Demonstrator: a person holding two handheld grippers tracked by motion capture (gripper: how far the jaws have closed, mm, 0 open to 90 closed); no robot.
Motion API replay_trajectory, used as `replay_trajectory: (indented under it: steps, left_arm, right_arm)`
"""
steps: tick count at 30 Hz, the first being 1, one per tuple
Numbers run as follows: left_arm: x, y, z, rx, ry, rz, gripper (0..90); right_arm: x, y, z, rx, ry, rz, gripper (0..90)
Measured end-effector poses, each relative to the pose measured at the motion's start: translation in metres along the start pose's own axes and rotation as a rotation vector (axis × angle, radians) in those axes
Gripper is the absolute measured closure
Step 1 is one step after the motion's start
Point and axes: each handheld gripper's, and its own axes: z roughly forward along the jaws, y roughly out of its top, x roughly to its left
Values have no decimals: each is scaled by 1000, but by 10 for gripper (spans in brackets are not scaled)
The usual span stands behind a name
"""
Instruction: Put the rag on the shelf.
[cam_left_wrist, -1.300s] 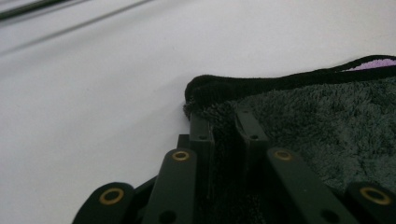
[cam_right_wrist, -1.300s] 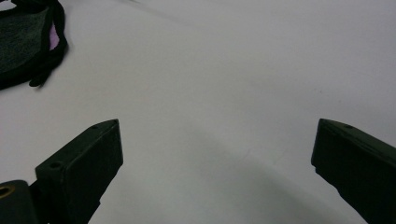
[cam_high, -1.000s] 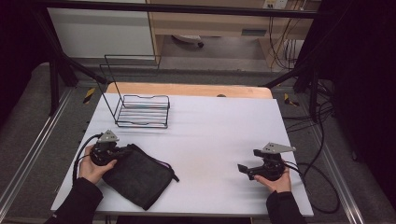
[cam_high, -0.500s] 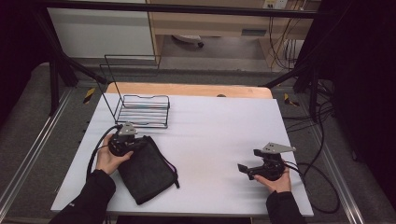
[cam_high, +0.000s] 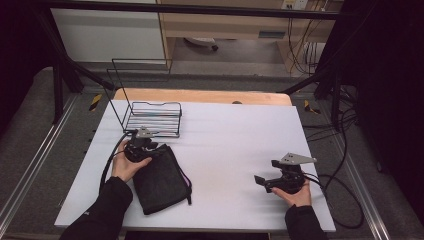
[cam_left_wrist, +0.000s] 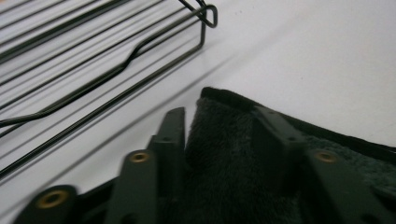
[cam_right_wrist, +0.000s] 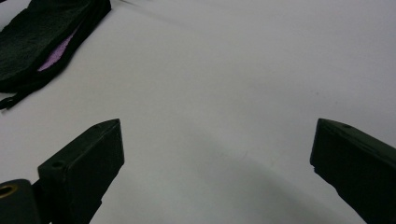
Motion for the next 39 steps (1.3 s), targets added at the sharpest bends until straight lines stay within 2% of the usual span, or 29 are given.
replay_trajectory:
  steps: [3,6,12,16,18,21,25,26,30,33,36,39]
  left_arm:
    - [-4,-2,-21,6,21,-24,418]
    - [-13,-9,-36,-4,7,-52,340]
    - [-35,-37,-57,9,-13,-96,228]
    - [-46,-61,-65,18,-50,-153,229]
    - [-50,-72,-68,30,-60,-169,233]
    - [-55,-83,-72,40,-48,-168,260]
    - [-66,-93,-71,71,-75,-161,316]
    - [-68,-95,-70,82,-86,-158,330]
    - [-72,-101,-69,95,-75,-168,362]
    - [-73,-102,-68,104,-71,-172,377]
    - [-74,-104,-67,98,-71,-176,390]
    - [-73,-105,-67,98,-71,-183,422]
  right_arm:
    - [1,0,0,-1,0,1,35]
    - [1,0,0,-4,-1,4,36]
    - [2,0,0,-3,-3,8,36]
    - [2,0,0,-5,-3,9,37]
    - [2,0,1,-5,-3,6,37]
    - [3,1,1,-7,-3,6,41]
    - [8,3,3,-9,-8,8,57]
    - [11,4,4,-11,-10,7,63]
    - [31,15,15,-12,3,0,112]
    - [52,25,29,-9,63,-9,156]
    - [81,37,51,7,130,-44,199]
    - [106,46,74,40,165,-76,235]
